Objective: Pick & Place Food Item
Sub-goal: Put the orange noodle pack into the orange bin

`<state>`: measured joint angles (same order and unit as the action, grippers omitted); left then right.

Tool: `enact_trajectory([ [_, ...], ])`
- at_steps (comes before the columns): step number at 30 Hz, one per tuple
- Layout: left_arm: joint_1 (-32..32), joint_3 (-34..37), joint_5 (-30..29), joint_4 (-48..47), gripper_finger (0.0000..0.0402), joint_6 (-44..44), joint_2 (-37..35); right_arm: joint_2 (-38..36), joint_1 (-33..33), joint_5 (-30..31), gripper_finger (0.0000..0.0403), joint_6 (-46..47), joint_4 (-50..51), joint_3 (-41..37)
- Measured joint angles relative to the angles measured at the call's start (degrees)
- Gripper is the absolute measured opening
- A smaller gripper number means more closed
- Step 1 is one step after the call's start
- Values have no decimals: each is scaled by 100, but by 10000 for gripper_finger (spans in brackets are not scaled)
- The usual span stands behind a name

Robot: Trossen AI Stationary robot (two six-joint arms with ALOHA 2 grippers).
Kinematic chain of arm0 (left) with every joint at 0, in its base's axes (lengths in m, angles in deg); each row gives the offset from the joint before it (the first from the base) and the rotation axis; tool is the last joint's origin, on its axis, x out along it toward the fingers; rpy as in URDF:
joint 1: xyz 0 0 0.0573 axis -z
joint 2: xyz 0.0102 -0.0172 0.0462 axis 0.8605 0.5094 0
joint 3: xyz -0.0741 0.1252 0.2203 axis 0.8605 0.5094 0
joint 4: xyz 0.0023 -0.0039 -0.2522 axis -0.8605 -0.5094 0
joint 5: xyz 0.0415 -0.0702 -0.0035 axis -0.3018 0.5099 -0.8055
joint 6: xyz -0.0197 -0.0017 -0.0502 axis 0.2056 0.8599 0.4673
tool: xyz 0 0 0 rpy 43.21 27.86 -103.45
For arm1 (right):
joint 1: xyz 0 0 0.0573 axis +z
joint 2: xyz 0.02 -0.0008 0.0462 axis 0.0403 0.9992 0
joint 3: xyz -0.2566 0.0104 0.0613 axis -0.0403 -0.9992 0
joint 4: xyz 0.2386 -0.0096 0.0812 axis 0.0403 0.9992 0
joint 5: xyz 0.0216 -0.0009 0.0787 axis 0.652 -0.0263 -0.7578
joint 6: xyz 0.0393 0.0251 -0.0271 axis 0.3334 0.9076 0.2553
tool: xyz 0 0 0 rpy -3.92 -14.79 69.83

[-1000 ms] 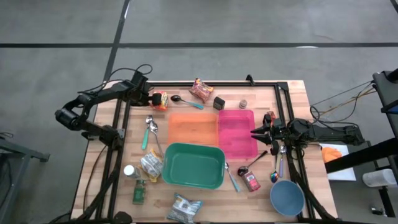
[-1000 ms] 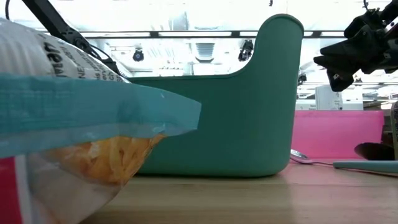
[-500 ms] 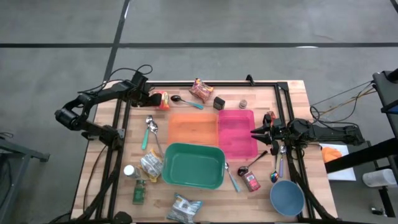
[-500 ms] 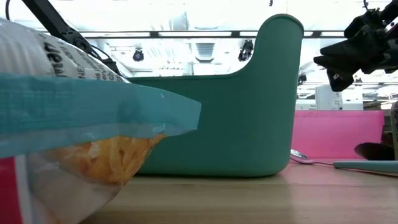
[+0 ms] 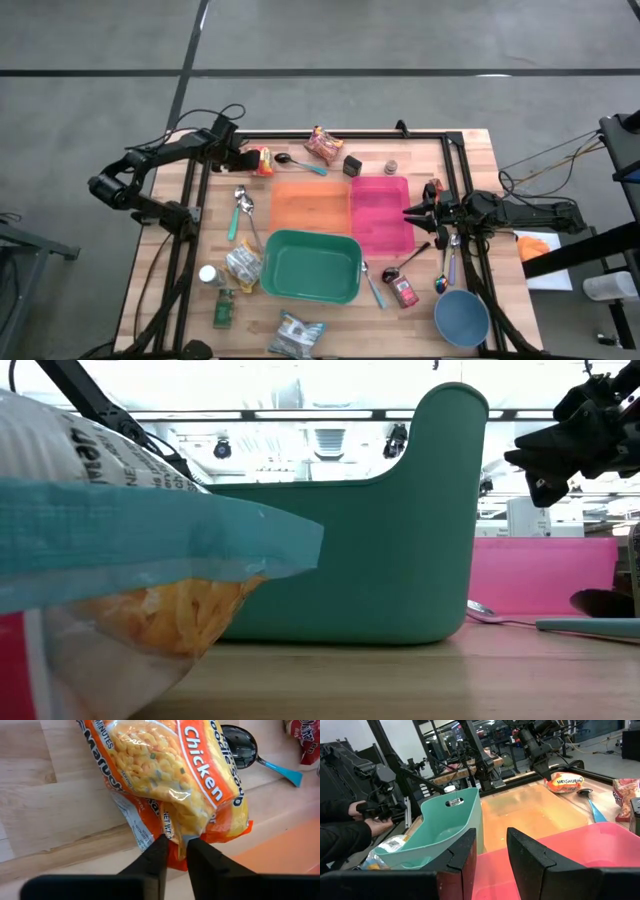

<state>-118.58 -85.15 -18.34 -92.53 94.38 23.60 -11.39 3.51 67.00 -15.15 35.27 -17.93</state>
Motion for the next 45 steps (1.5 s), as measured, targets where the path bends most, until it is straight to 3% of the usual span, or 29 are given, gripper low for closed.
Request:
enact_trajectory([
  [6, 0, 0, -2, 43, 6, -1, -2, 0, 0, 0, 107, 0, 0, -1],
  [18, 0, -110, 81, 61, 0, -92, -241, 1, 1, 0, 107, 0, 0, -1],
  [32, 47, -223, -115, 109, 0, -93, -1625, 1, -1, 0, 107, 0, 0, -1],
  [39, 451, -346, -115, 211, 0, -94, -2237, 0, 1, 0, 107, 0, 0, 1],
  [45, 1162, -358, -159, 522, 0, -92, -2477, 0, 0, 0, 107, 0, 0, -1],
])
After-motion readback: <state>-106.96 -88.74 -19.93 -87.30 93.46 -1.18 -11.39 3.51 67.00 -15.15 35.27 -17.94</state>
